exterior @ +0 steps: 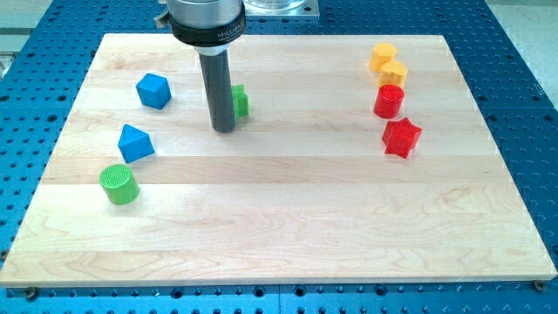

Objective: Nudge the green star

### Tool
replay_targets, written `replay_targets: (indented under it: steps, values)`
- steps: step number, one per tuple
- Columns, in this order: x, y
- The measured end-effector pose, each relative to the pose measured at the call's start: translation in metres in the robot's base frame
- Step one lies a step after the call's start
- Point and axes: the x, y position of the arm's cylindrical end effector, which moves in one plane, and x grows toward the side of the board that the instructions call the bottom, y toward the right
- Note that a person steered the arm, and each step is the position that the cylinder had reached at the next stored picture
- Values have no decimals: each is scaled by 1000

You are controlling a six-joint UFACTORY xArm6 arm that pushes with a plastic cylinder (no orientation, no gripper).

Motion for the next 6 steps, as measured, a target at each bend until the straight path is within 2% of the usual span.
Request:
replay_targets:
  steps: [2,3,4,5,6]
  values:
    - [-10,65]
    - [-36,60]
    - [-39,22]
    - [-36,24]
    - [51,24]
